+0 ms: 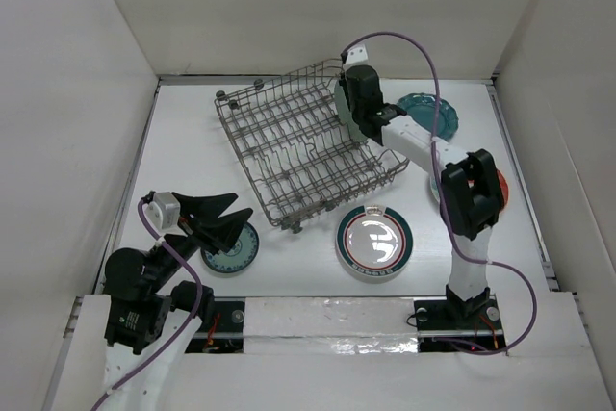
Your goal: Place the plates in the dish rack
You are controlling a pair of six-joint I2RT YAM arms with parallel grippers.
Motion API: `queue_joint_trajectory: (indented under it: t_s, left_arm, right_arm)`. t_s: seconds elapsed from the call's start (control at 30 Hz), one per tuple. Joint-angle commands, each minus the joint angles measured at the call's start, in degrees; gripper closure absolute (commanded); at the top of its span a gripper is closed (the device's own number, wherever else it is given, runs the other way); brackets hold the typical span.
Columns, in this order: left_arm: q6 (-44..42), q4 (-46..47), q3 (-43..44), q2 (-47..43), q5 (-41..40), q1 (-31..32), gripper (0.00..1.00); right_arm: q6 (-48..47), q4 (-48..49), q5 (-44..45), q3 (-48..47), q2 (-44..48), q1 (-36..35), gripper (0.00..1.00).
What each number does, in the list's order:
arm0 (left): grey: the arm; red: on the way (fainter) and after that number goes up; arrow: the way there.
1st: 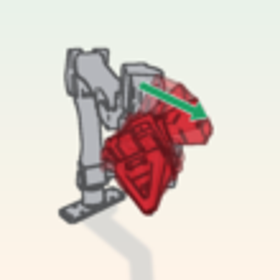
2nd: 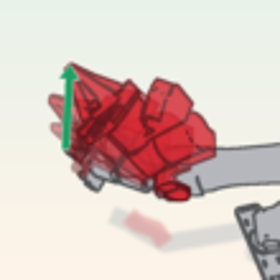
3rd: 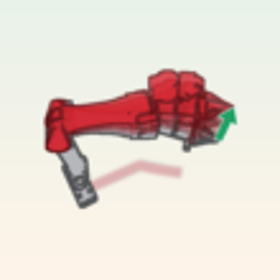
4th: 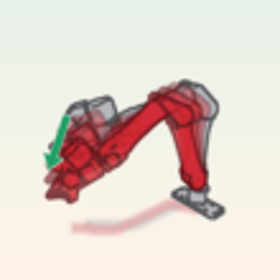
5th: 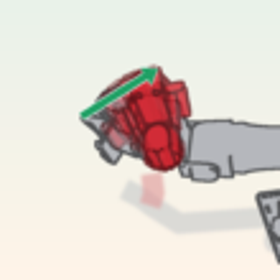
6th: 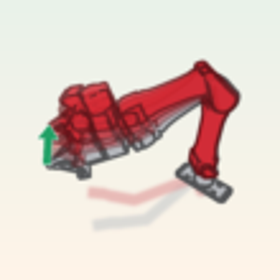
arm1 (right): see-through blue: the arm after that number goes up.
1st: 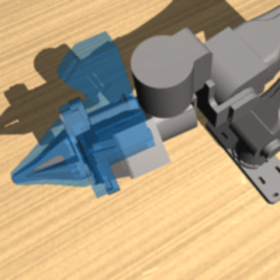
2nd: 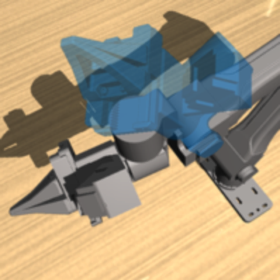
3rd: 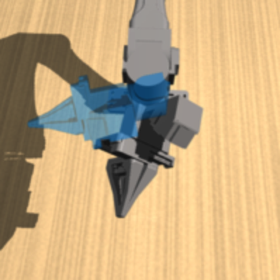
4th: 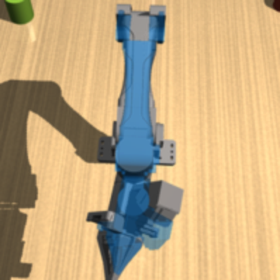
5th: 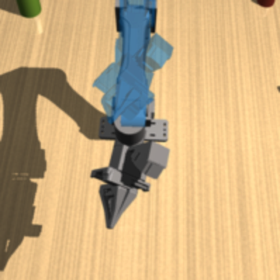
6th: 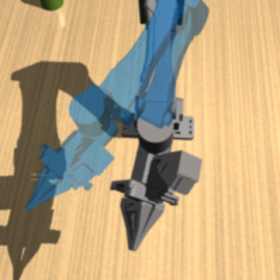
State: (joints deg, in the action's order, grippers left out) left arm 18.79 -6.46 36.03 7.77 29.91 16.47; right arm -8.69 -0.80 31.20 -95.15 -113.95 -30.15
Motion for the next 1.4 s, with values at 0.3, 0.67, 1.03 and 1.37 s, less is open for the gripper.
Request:
queue_joint_trajectory:
  t_s: [0.3, 0.67, 1.03, 1.37]
  left_arm:
    - [-1.0, 2.2, -0.5, -0.3, 0.4, 0.4, 0.53]
    - [-0.9, 1.7, -0.3, -2.8, 0.4, 0.4, 0.9]
    - [1.4, -3.8, 0.5, -4.3, 0.4, 0.4, 0.96]
    - [7.1, -9.0, 1.5, -5.9, 0.4, 0.4, 0.44]
  right_arm:
    - [19.5, 1.0, -15.5, 2.3, 12.5, 6.2, 0.37]
    - [31.7, 10.5, -24.1, 23.5, 35.4, -4.2, 0.99]
    - [52.0, 14.8, -9.5, 47.5, 42.8, -38.8, 0.88]
    - [72.7, 18.2, 1.5, 45.9, 24.3, -51.4, 0.31]
